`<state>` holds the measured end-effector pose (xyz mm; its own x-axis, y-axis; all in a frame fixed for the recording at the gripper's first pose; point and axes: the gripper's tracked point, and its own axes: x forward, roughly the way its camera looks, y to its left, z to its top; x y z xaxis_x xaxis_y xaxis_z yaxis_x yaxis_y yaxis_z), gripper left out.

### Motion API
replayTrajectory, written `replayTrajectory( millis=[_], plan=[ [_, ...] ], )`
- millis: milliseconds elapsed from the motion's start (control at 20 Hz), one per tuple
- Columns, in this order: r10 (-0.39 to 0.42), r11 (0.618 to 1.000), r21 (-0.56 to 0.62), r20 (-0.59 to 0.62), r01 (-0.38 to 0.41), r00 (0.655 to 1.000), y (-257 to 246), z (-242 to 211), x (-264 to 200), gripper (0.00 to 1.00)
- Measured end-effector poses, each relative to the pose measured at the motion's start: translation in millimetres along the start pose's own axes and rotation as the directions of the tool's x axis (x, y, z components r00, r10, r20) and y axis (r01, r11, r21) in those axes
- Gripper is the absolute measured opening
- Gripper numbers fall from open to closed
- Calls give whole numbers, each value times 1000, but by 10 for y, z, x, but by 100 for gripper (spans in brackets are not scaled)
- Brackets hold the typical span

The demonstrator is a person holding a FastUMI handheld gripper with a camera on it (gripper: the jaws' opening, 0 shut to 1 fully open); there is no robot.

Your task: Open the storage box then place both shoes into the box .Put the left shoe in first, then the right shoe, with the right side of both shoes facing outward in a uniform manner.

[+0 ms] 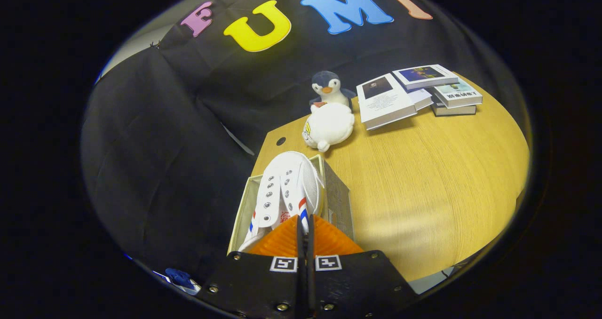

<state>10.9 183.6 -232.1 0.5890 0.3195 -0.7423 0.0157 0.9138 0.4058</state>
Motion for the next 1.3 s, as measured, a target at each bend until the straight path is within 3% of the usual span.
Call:
replayTrajectory(
  millis=[300,500,550,600,800,1050,1300],
  plan=[
    [-67,996,-51,53,70,996,-21,-113,114,0],
    [-63,992,-105,81,72,995,38,-200,151,2],
    [-53,993,-103,103,63,993,80,-186,172,23],
    [-41,993,-101,126,54,991,123,-115,137,30],
    [-61,986,-138,192,89,980,47,167,-45,99],
    [-46,967,-226,296,117,954,37,486,-372,98],
    [-28,936,-308,421,172,907,11,891,-828,98]
  ],
)
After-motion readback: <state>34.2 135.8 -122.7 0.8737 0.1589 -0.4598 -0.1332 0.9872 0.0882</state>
